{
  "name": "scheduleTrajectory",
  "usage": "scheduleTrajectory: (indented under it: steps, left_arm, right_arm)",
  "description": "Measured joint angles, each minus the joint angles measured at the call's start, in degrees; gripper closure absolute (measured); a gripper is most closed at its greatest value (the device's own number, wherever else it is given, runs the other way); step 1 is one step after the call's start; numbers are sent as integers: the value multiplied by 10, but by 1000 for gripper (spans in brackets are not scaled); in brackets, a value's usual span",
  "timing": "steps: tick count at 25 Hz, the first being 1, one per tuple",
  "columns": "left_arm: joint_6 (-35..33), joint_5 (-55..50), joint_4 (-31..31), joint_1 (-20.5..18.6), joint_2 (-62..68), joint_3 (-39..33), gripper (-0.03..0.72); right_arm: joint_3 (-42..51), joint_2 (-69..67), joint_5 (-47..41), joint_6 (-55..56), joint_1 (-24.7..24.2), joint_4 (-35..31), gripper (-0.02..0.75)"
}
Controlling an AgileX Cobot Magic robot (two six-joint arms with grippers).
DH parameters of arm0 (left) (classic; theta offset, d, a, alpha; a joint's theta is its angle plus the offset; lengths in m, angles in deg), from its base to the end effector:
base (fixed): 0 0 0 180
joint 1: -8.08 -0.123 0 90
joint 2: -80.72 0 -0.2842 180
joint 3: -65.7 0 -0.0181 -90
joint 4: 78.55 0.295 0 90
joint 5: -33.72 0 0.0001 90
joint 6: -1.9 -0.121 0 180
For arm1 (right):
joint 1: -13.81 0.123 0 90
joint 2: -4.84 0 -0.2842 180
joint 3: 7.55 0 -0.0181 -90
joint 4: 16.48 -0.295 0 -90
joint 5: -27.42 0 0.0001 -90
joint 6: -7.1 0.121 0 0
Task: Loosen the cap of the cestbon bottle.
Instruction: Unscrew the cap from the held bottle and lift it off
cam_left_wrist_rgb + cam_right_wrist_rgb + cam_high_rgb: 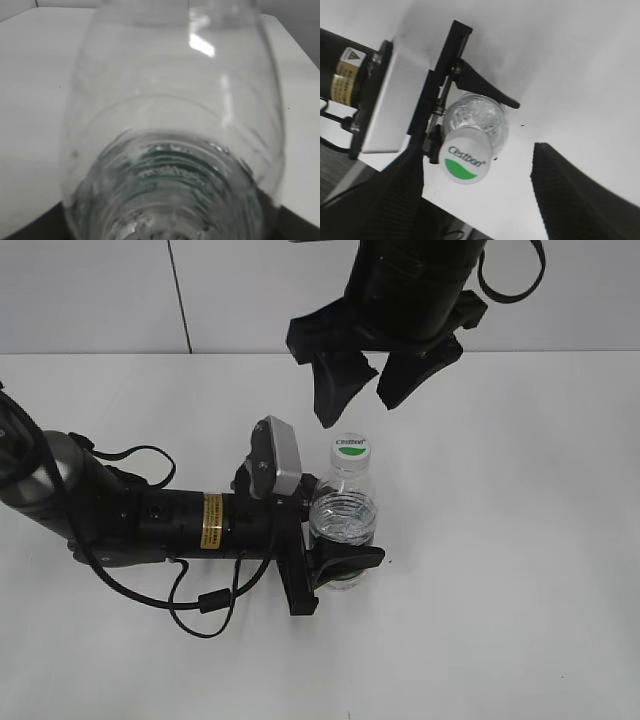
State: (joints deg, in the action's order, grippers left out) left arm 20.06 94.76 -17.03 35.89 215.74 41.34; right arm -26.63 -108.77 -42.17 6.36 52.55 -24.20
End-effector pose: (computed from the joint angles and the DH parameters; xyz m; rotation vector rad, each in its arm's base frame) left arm 0.3013 -0.2641 0.0170 1.3188 1.5033 -0.9454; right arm 0.3356 0.2888 0.2628 -0.9413 2.7497 0.3147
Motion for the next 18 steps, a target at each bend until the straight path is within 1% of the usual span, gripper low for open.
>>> scheduleTrajectory:
  steps: [5, 8, 12, 18]
  left_arm:
    - [0, 0, -7, 0, 0, 0, 281]
    - [0, -1, -15, 0, 0, 0, 281]
    - [0, -3, -23, 1, 0, -1, 281]
    - [0, -4, -26, 1, 0, -1, 281]
  right_arm:
    - [0, 0, 0, 132, 0, -17, 222]
    - [0, 0, 0, 182, 0, -17, 222]
    - [0, 0, 0, 216, 0, -15, 222]
    - [-1, -22, 0, 224, 0, -21, 222]
